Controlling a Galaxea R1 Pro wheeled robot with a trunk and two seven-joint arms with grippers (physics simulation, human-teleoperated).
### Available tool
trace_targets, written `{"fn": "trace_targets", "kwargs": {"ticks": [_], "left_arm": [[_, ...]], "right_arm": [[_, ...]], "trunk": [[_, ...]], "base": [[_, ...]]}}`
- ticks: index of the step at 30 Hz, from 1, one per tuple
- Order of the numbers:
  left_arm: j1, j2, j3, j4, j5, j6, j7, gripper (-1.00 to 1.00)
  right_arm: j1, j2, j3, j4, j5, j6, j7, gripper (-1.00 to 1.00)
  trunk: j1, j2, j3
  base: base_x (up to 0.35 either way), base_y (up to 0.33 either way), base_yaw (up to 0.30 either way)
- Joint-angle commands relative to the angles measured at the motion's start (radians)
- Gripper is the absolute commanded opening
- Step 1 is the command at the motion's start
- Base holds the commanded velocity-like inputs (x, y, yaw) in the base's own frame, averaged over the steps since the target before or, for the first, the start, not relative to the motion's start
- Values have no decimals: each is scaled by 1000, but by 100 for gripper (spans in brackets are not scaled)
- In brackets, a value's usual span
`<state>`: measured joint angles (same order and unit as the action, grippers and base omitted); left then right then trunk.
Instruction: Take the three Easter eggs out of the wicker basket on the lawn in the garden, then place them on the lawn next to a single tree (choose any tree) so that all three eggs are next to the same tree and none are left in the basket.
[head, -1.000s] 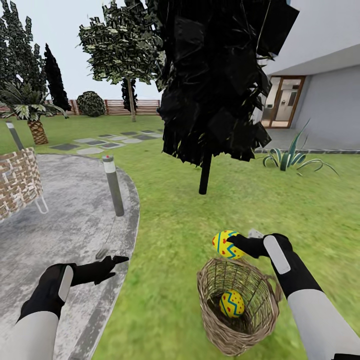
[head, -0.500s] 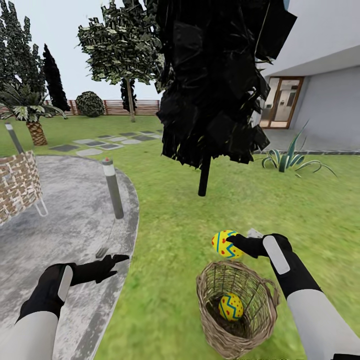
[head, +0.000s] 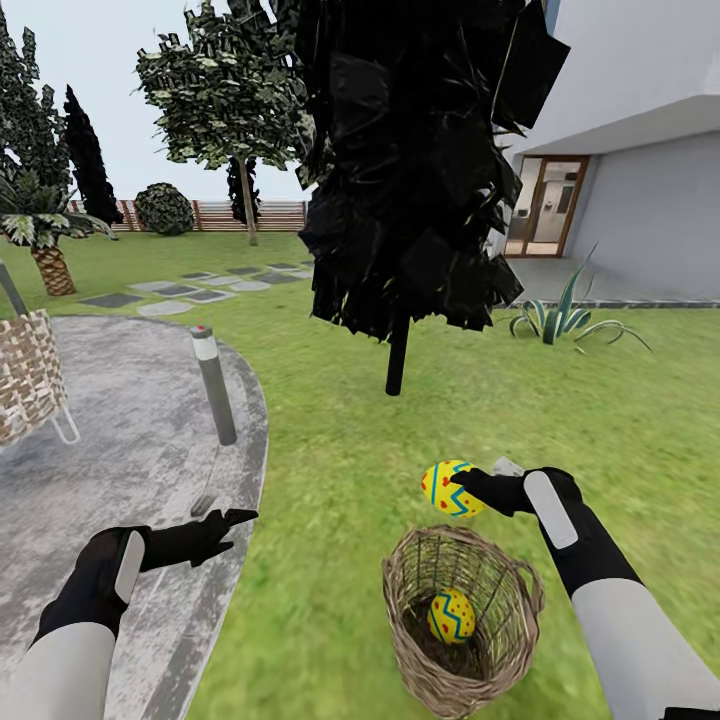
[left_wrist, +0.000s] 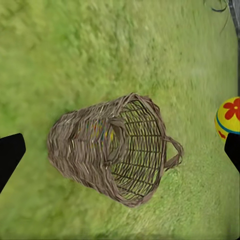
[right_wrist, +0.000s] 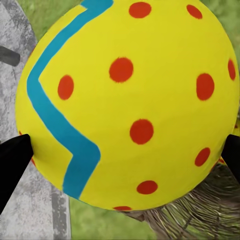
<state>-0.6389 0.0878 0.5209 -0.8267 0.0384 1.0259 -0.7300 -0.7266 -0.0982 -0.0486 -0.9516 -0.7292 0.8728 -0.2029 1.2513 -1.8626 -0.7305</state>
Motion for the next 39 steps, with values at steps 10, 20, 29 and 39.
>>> {"fn": "trace_targets", "kwargs": {"ticks": [10, 20, 29, 39], "left_arm": [[-1, 0, 1, 0, 3, 8, 0, 100], [-1, 0, 1, 0, 3, 8, 0, 100], [-2, 0, 1, 0, 3, 8, 0, 100], [-2, 0, 1, 0, 3, 8, 0, 100]], "right_arm": [[-1, 2, 0, -1, -10, 2, -9, -100], [-1, 3, 1, -1, -8, 0, -10, -100], [-1, 4, 1, -3, -7, 0, -12, -100], [-1, 5, 2, -3, -3, -17, -13, -100]], "trunk": [[-39, 70, 30], [-77, 140, 62], [-111, 203, 90], [-150, 273, 121]], "base": [[0, 0, 0], [0, 0, 0], [0, 0, 0], [0, 0, 0]]}}
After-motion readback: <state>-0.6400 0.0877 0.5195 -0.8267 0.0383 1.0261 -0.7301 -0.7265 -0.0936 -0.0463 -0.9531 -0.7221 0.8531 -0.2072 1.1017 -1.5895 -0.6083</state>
